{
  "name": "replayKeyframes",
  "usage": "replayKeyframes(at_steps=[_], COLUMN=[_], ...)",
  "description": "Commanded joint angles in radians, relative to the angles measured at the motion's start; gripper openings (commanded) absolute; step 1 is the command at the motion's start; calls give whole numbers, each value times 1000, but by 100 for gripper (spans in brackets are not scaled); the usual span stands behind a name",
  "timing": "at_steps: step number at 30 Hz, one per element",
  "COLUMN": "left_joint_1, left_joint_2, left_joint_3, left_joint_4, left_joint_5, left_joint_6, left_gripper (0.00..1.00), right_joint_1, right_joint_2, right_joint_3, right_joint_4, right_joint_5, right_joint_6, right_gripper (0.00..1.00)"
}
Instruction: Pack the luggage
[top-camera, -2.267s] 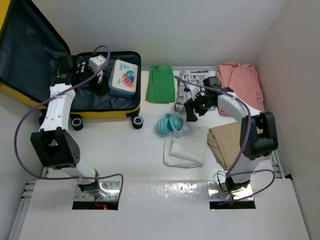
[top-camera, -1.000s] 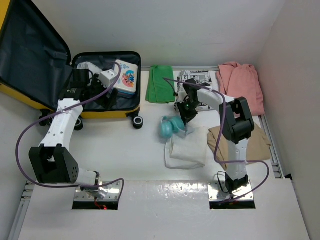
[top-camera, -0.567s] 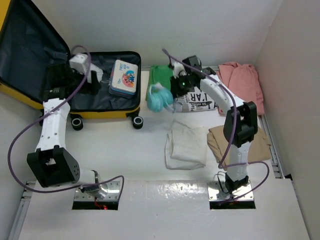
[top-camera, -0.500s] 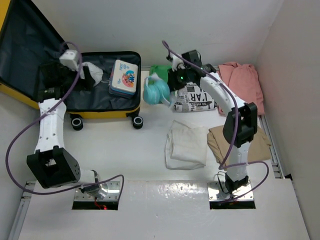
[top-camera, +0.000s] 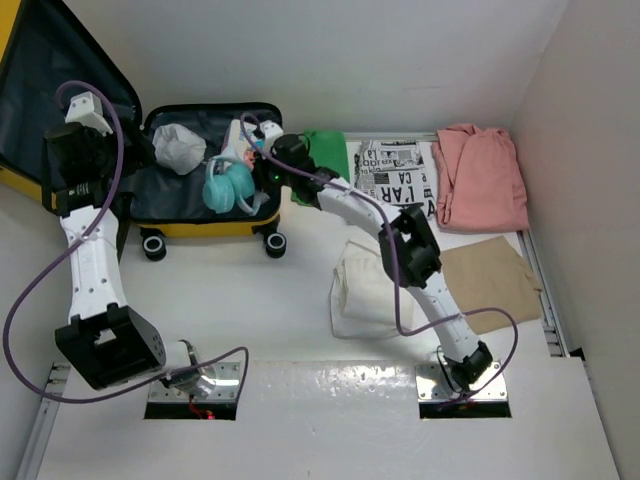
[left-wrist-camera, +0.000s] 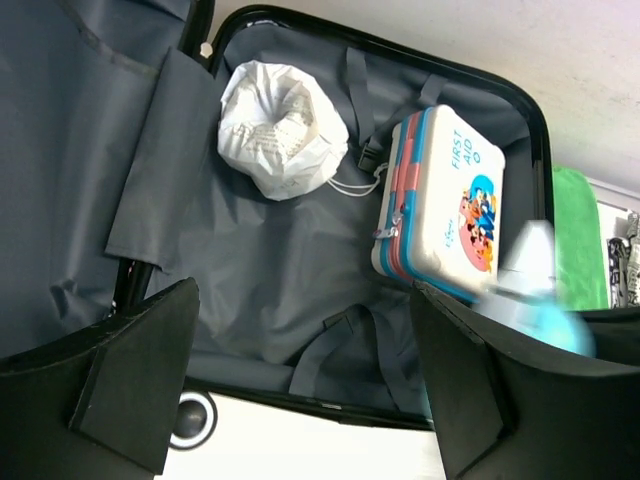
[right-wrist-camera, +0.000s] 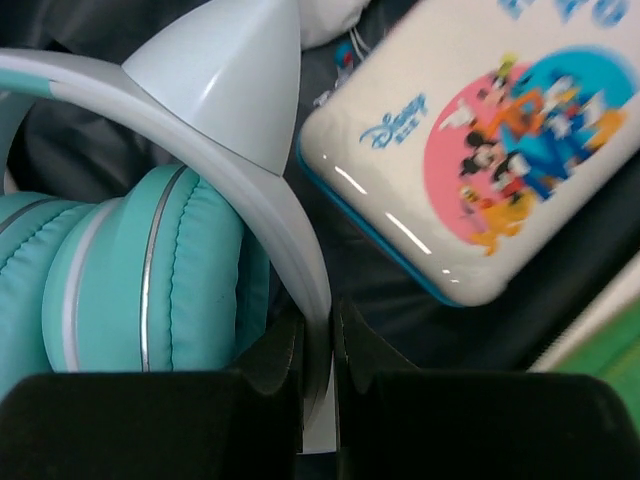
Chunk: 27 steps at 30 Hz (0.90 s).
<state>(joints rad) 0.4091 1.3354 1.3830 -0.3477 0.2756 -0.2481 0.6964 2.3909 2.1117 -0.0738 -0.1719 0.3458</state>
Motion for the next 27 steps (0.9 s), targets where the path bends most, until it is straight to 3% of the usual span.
replayKeyframes(at_steps=[1, 5, 8, 11, 14, 18, 27], left_joint_1=[-15, -15, -35, -59, -85, -133, -181], left_joint_2=[-80, -117, -121, -43, 68, 141, 260], left_joint_3=[-22, -76, -85, -85, -73, -15, 102], left_joint_4=[36, 36, -17, -39, -2, 55, 55], left_joint_5=[-56, -11, 192, 408, 607, 616, 646], left_joint_6=[-11, 73, 159, 121, 79, 55, 18], left_gripper=[87, 86, 85, 84, 79, 79, 78], right_joint_1=[6, 6, 6, -1, -9, -18, 0], right_joint_2=[7, 112, 142, 111, 59, -25, -85], right_joint_3=[14, 111, 151, 130, 32, -91, -191], right_joint_4=[344, 390, 401, 413, 489, 554, 586], right_joint_5=[121, 193, 215, 176, 20, -158, -222], right_joint_6=[168, 229, 245, 259, 285, 306, 294], right_gripper=[0, 0, 0, 0, 0, 0, 0])
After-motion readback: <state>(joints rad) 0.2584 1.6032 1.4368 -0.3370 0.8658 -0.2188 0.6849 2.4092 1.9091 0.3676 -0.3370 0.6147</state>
